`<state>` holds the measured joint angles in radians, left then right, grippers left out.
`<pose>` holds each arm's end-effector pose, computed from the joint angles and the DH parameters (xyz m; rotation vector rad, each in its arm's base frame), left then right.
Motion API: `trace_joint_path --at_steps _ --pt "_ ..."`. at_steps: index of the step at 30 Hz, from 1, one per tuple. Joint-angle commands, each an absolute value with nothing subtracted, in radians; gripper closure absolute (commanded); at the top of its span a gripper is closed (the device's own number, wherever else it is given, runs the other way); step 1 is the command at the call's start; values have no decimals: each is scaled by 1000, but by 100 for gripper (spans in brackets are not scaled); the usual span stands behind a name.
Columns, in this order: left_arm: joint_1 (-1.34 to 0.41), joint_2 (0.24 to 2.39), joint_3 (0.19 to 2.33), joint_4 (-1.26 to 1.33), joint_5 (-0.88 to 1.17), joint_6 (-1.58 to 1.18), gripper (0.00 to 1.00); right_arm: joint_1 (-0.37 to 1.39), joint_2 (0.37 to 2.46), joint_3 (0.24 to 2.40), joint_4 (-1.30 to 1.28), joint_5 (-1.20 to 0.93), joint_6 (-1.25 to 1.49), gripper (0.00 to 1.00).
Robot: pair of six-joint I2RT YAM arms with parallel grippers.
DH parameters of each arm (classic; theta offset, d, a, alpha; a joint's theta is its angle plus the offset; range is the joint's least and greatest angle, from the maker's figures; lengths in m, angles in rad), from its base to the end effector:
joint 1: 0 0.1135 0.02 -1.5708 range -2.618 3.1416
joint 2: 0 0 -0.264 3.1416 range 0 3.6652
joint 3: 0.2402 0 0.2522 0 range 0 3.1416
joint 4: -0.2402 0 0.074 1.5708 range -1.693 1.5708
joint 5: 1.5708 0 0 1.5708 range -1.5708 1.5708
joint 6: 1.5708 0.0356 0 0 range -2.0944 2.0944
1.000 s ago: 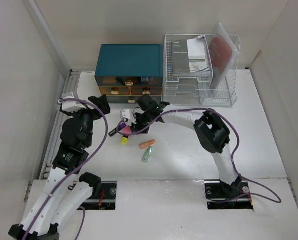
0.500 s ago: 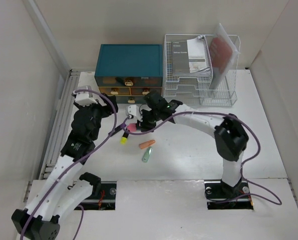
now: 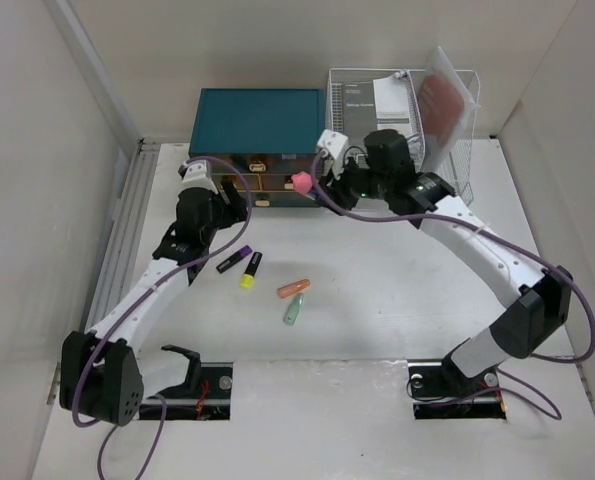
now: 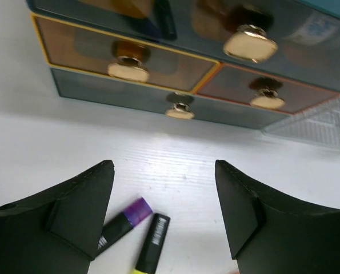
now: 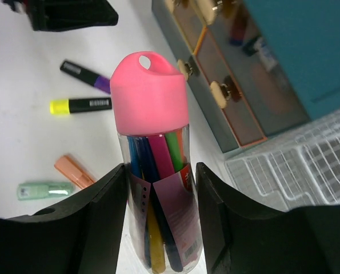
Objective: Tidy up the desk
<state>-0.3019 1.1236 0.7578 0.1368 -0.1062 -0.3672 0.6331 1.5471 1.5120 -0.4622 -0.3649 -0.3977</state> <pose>0.2518 -0.0745 0.2951 -0.1356 1.8097 -0.3815 0.2786 0.2202 0.3776 -1.2126 1.6816 0.5216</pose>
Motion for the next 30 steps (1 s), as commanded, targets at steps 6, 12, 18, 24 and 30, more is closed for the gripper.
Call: trace_joint_path --at_steps 6,12,18,24,30 --pt "-212 1333 891 229 -118 -287 36 450 1427 1531 -379 -641 -189 100" --pt "-192 1416 937 265 -97 -264 42 396 1407 1503 -357 -729 -153 100" --pt "-152 1450 919 343 -37 -288 44 365 1407 1503 -348 -779 -135 100" --pt "-104 1450 838 475 72 -394 44 356 1416 1494 -330 -808 -115 100" --pt "-95 1469 788 583 179 -498 44 347 1425 1494 -330 -847 -106 100"
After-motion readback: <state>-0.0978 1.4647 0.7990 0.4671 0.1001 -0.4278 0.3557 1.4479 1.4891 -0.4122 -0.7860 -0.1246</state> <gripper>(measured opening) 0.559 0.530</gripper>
